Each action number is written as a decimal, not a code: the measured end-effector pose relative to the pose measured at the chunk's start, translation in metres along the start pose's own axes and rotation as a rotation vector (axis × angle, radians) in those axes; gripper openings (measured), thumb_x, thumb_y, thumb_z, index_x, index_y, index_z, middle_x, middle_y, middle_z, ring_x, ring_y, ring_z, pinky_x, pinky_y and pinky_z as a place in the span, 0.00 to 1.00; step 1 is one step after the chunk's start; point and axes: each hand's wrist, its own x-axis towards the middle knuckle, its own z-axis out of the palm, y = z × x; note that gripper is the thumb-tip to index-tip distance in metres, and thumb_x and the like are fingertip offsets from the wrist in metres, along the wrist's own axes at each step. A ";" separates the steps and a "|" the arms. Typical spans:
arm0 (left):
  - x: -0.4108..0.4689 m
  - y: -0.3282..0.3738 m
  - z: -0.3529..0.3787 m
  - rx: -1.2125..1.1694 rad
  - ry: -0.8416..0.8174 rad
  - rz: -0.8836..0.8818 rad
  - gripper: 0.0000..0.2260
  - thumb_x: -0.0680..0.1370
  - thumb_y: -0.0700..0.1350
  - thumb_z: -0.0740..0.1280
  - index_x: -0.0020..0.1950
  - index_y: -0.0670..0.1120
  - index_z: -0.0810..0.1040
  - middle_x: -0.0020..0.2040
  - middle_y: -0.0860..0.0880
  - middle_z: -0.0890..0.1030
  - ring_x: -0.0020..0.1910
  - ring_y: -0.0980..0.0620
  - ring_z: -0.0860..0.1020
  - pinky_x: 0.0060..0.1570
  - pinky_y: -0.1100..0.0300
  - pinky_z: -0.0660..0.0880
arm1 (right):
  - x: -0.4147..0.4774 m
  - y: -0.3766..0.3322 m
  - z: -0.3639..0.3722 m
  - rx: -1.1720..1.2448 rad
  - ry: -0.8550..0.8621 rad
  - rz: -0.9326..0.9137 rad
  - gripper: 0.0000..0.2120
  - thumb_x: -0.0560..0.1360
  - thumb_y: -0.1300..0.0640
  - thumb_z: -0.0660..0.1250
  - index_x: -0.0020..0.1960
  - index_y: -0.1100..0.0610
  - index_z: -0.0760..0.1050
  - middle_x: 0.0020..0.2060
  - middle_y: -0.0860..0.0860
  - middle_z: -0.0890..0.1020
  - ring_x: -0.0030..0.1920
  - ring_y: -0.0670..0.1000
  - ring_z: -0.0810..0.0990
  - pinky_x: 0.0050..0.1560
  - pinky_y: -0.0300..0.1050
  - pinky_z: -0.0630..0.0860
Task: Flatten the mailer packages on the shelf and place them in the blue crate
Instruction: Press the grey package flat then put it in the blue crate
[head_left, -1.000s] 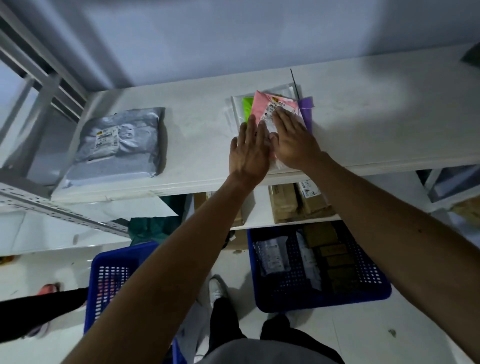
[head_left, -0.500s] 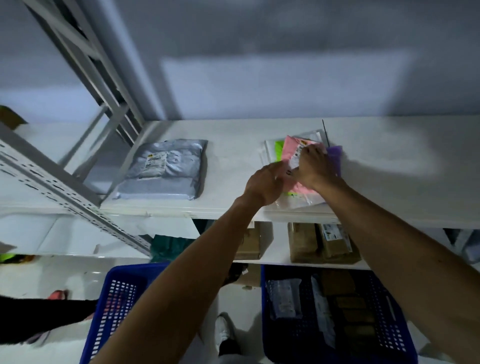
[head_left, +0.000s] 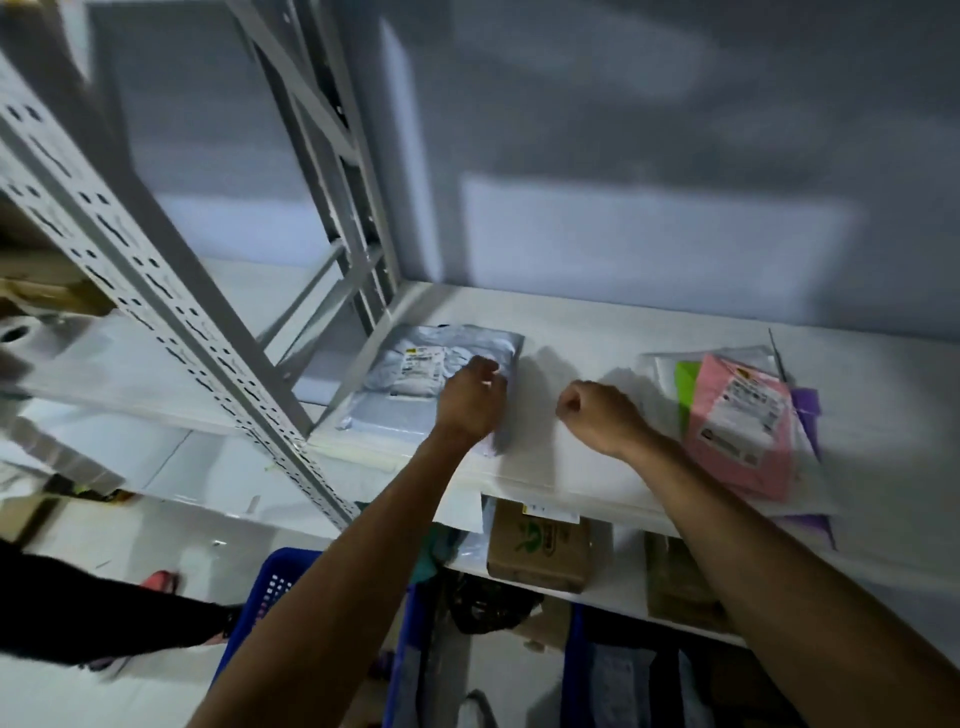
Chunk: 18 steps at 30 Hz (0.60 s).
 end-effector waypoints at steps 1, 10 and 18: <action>0.003 -0.016 -0.008 -0.002 0.031 -0.045 0.14 0.82 0.48 0.62 0.65 0.45 0.78 0.63 0.43 0.82 0.62 0.42 0.79 0.60 0.54 0.72 | 0.001 -0.006 0.007 0.004 -0.027 0.005 0.11 0.78 0.51 0.62 0.53 0.55 0.80 0.50 0.53 0.84 0.50 0.57 0.82 0.53 0.51 0.79; 0.020 -0.128 -0.054 0.178 0.146 -0.232 0.19 0.79 0.49 0.63 0.70 0.45 0.74 0.66 0.37 0.76 0.64 0.36 0.74 0.65 0.43 0.73 | 0.023 -0.052 0.049 0.089 -0.179 0.048 0.11 0.79 0.48 0.60 0.42 0.54 0.70 0.38 0.51 0.78 0.41 0.53 0.79 0.37 0.47 0.70; 0.014 -0.134 -0.028 0.270 0.028 -0.174 0.19 0.83 0.51 0.54 0.72 0.47 0.71 0.70 0.39 0.72 0.67 0.37 0.70 0.65 0.43 0.69 | 0.027 -0.064 0.070 0.193 -0.108 0.206 0.22 0.77 0.45 0.62 0.63 0.59 0.67 0.49 0.55 0.81 0.47 0.57 0.82 0.40 0.47 0.74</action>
